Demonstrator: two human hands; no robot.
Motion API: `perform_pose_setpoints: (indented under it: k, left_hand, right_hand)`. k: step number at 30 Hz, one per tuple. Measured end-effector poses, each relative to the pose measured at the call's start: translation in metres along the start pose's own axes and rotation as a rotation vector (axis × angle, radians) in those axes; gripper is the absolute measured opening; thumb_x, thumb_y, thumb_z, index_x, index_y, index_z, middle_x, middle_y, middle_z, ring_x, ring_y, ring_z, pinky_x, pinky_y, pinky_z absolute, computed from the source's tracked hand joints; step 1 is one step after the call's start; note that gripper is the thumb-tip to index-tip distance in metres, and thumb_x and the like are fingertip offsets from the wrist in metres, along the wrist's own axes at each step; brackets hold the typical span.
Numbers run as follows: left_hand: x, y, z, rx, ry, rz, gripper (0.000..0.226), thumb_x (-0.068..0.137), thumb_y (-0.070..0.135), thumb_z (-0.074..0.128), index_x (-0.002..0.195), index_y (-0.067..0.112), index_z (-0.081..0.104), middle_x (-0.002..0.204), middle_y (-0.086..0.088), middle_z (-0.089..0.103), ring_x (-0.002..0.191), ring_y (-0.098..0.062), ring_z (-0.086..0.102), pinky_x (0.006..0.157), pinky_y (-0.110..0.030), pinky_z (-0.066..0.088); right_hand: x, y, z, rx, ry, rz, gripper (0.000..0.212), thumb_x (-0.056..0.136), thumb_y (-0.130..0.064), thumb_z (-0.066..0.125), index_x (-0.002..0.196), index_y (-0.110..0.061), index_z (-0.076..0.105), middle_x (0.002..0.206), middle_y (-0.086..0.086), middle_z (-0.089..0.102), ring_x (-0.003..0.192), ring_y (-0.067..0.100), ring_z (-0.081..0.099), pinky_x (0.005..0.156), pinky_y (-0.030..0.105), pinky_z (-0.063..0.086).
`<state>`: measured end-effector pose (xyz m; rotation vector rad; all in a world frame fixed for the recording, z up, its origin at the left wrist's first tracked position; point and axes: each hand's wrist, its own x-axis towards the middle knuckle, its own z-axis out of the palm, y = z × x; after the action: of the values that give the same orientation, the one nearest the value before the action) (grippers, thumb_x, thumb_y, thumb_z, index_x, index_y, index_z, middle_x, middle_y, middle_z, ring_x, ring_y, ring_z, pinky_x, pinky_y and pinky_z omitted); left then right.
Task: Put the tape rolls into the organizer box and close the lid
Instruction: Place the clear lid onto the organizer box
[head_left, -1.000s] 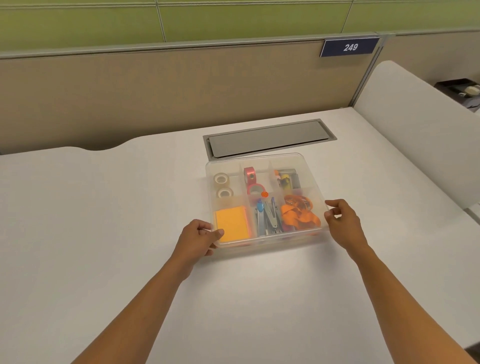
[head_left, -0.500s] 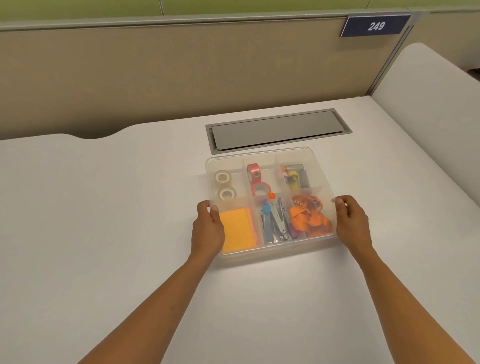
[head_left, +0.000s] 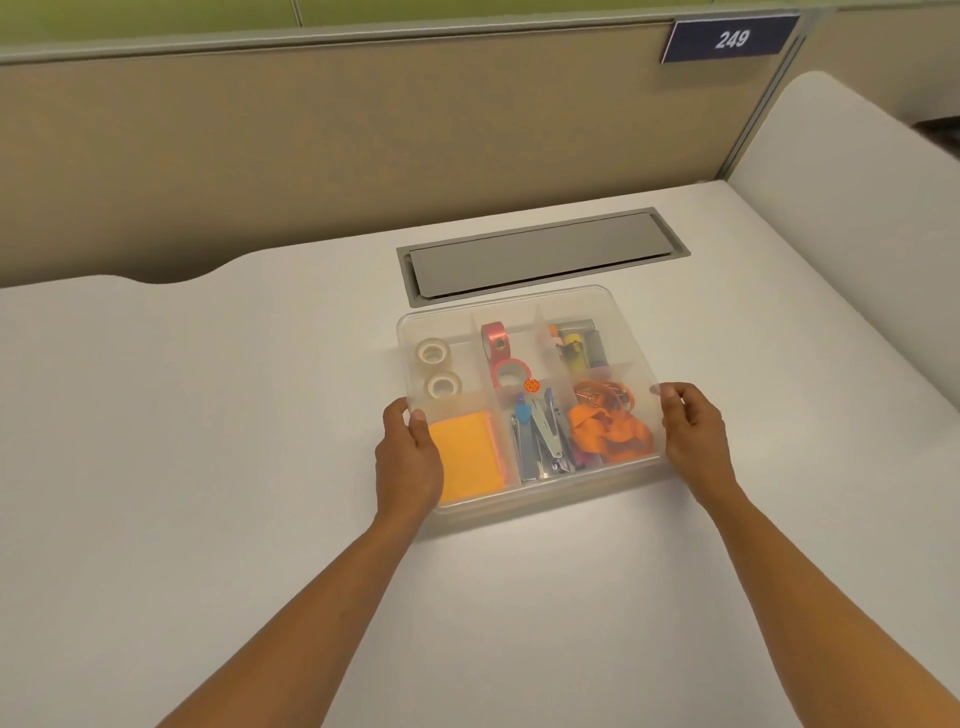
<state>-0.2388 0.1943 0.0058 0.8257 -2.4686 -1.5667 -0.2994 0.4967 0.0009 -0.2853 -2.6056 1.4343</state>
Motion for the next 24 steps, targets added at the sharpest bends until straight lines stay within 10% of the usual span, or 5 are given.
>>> perform_pose_setpoints:
  k: [8, 14, 24]
  left_hand:
    - [0.024, -0.004, -0.023, -0.15, -0.085, -0.176, 0.05, 0.089, 0.05, 0.054, 0.131, 0.025, 0.042, 0.095, -0.002, 0.059, 0.086, -0.024, 0.062, 0.079, -0.04, 0.049]
    - [0.048, 0.02, -0.019, 0.122, 0.124, 0.192, 0.055, 0.091, 0.043, 0.056, 0.138, 0.017, 0.043, 0.139, -0.005, 0.046, 0.121, -0.023, 0.051, 0.096, -0.04, 0.046]
    - [0.094, 0.033, 0.014, 0.702, -0.124, 0.452, 0.087, 0.087, 0.072, 0.023, 0.154, 0.018, 0.012, 0.164, -0.006, 0.002, 0.15, -0.023, -0.006, 0.121, -0.045, -0.002]
  right_hand:
    - [0.012, -0.021, -0.002, -0.429, 0.079, -0.023, 0.032, 0.092, -0.032, 0.041, 0.119, -0.025, 0.056, 0.099, 0.002, 0.063, 0.088, 0.026, 0.059, 0.078, 0.038, 0.045]
    - [0.055, -0.046, 0.027, -0.527, -0.058, -0.359, 0.049, 0.098, -0.04, 0.038, 0.14, -0.015, 0.04, 0.144, 0.01, 0.045, 0.131, 0.028, 0.041, 0.105, 0.044, 0.034]
    - [0.107, -0.046, 0.064, -0.689, -0.316, -0.433, 0.079, 0.088, -0.07, 0.019, 0.149, -0.019, 0.022, 0.159, 0.001, 0.017, 0.146, 0.016, 0.011, 0.109, 0.027, 0.006]
